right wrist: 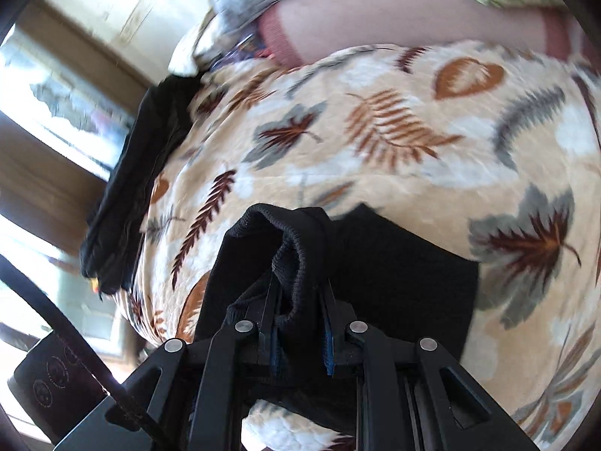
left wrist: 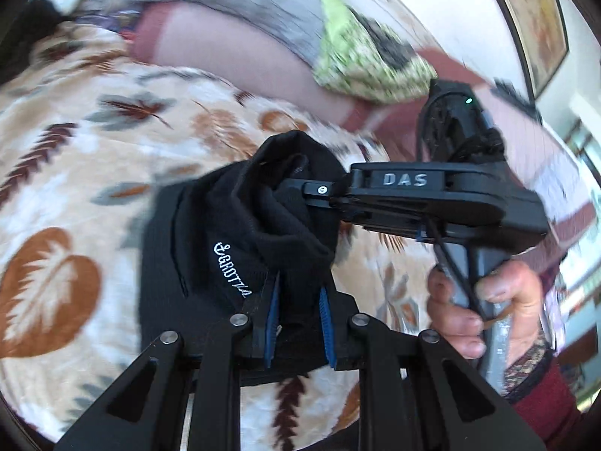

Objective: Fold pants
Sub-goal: 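Grasp the folded bundle with the left gripper while the right gripper grasps its edge, fold over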

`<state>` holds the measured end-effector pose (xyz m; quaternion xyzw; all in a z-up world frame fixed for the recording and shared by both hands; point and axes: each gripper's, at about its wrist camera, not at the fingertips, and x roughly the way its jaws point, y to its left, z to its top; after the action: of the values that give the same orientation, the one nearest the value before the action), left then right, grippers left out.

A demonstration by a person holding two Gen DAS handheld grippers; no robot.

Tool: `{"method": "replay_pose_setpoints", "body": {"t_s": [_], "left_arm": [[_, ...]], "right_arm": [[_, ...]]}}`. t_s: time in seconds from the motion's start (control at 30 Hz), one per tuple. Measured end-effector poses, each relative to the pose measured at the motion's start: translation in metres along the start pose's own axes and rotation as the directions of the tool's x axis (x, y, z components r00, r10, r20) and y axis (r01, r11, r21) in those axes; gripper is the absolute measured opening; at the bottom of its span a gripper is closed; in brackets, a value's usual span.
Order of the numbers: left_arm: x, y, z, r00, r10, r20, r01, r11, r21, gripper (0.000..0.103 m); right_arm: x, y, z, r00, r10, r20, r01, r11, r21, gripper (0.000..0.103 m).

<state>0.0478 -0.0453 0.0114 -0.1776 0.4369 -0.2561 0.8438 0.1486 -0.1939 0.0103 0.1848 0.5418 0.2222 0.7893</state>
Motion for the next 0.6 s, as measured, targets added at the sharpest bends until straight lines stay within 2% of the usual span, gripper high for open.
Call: {"method": "replay_pose_setpoints", "body": {"t_s": [0.13,0.17,0.2,0.27,0.3,0.33,0.43,0.5,0.6], "left_arm": [[0.010,-0.017,-0.012,0.997,-0.027,-0.066,0.030,0.998,0.046,0.019],[0.008,-0.021,-0.015,0.996,-0.029,-0.080,0.035,0.997,0.064,0.024],[0.005,-0.025,-0.018,0.996,-0.032,-0.087,0.039,0.996,0.076,0.028],[-0.006,-0.031,-0.022,0.996,-0.038,-0.083,0.046,0.995,0.093,0.049],[-0.014,-0.031,-0.021,0.997,-0.036,-0.070,0.042,0.995,0.089,0.054],[-0.022,-0.027,-0.020,0.998,-0.030,-0.049,0.033,0.996,0.079,0.061],[-0.040,-0.010,-0.019,1.000,0.022,0.006,-0.022,0.999,0.030,0.065],[-0.039,0.006,-0.014,0.997,0.072,0.014,-0.072,0.997,-0.014,0.065],[-0.034,0.026,-0.008,0.988,0.156,0.004,-0.155,0.984,-0.086,0.066]], "right_arm": [[-0.004,-0.067,-0.020,0.998,0.005,0.063,-0.013,0.991,0.131,0.019],[-0.004,-0.082,-0.026,0.997,0.002,0.077,-0.015,0.986,0.167,0.019],[-0.004,-0.094,-0.029,0.996,-0.009,0.087,-0.008,0.981,0.192,0.028],[-0.008,-0.117,-0.038,0.988,-0.109,0.112,0.077,0.963,0.258,0.030],[-0.012,-0.125,-0.042,0.981,-0.144,0.127,0.104,0.953,0.283,0.033],[-0.018,-0.131,-0.046,0.979,-0.146,0.145,0.097,0.949,0.301,0.036],[-0.045,-0.133,-0.056,0.962,-0.136,0.236,0.057,0.947,0.315,0.044],[-0.059,-0.121,-0.061,0.955,-0.088,0.283,0.008,0.963,0.271,0.046],[-0.064,-0.095,-0.069,0.954,0.000,0.301,-0.062,0.979,0.196,0.046]]}}
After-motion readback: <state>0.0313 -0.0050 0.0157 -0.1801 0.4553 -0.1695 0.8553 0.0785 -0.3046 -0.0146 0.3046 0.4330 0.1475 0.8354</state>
